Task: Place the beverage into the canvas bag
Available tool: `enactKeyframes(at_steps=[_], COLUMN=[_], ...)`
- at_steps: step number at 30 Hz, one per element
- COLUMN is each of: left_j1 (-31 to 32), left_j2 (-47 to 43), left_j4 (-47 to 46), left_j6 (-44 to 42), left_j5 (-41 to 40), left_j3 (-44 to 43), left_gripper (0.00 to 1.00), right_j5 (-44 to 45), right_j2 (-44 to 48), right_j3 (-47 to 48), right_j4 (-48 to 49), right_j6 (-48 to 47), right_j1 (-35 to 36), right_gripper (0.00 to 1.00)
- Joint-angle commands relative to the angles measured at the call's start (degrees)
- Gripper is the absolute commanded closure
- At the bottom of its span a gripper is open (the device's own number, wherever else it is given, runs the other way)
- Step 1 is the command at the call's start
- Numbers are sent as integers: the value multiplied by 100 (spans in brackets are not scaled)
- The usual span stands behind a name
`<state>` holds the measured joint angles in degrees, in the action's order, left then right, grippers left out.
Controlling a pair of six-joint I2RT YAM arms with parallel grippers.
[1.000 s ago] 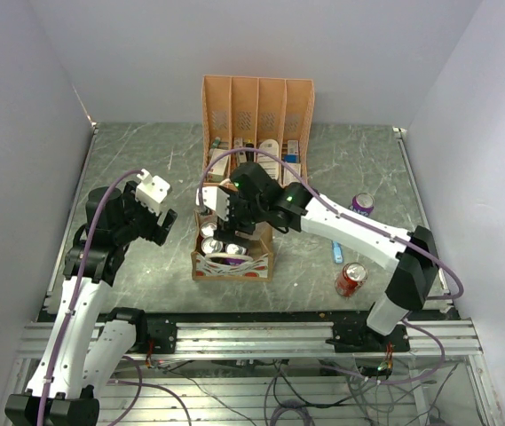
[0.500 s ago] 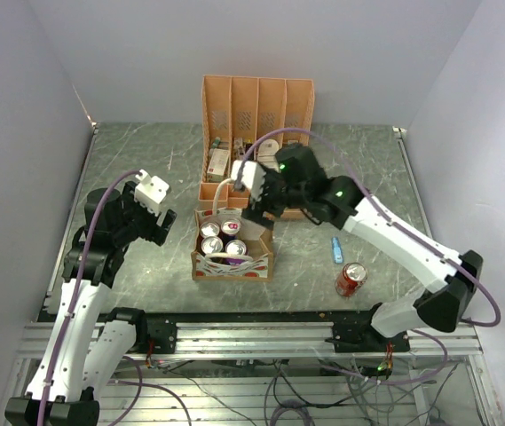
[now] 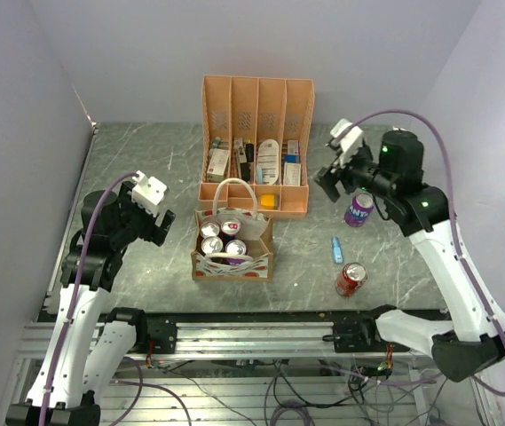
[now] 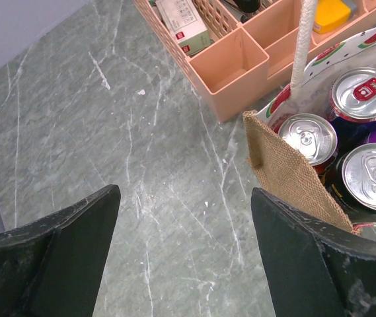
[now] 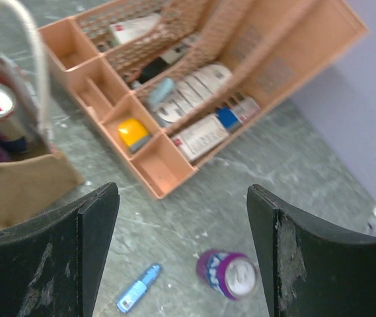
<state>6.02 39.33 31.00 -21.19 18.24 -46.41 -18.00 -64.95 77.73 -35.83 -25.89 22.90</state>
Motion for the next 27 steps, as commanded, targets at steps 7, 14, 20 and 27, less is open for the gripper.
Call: enactKeyframes(at_steps=[7, 14, 20, 27], left_j1=[-70, -79, -84, -84], left_j2=[-147, -171, -215, -280], left_j4=[-381, -297, -249, -228], left_j6=[-27, -60, -150, -164], left_j5=[195, 319, 359, 395], left_j3=[202, 207, 221, 266], left_gripper=[8, 9, 9, 9], right_j5=[718, 720, 115, -345], right_j2=[434, -138, -638, -1271], right_j3=[-501, -653, -906, -1248], right_j4=[135, -1, 6, -56], right_j6=[657, 794, 675, 467], right_j1=[-1495, -2370, -3129, -3471], right_gripper=[21, 18, 16, 12])
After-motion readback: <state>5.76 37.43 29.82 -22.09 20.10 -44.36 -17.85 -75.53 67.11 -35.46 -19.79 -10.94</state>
